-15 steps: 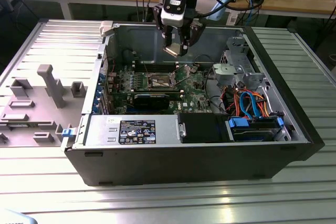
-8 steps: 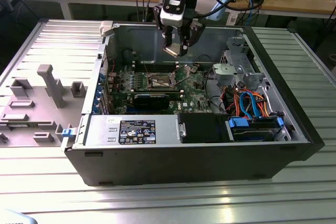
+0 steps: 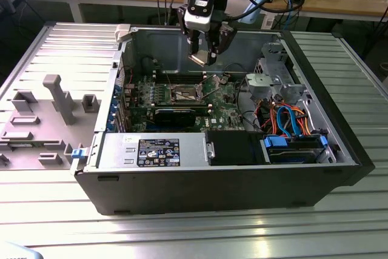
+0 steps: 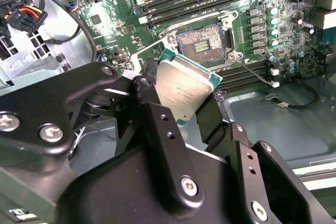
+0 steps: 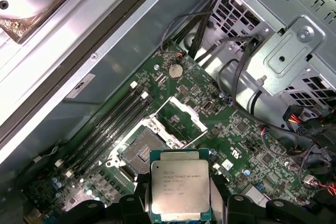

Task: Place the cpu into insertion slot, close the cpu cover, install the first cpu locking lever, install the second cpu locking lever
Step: 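Place the cpu into insertion slot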

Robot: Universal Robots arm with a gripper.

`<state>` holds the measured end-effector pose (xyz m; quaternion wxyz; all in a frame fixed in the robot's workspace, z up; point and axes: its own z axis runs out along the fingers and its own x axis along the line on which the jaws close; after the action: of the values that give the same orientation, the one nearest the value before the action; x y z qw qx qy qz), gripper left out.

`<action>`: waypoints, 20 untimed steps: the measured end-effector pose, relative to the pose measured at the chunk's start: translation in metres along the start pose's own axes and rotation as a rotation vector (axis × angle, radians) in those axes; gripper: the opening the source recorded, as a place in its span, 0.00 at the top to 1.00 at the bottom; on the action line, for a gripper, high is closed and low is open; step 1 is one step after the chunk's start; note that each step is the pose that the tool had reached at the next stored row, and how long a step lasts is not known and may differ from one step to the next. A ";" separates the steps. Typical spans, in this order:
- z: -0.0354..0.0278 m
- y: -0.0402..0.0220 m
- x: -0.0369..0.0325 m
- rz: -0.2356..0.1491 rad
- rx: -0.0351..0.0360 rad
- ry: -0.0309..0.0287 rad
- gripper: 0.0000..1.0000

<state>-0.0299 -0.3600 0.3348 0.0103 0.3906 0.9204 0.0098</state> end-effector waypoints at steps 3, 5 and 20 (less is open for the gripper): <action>0.0002 0.0000 0.0000 0.007 0.0003 -0.0004 0.45; 0.0002 0.0000 0.0000 0.010 0.0004 -0.0006 0.45; 0.0007 0.0000 0.0000 0.032 0.0014 -0.0020 0.45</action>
<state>-0.0299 -0.3600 0.3340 0.0107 0.4055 0.9140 0.0089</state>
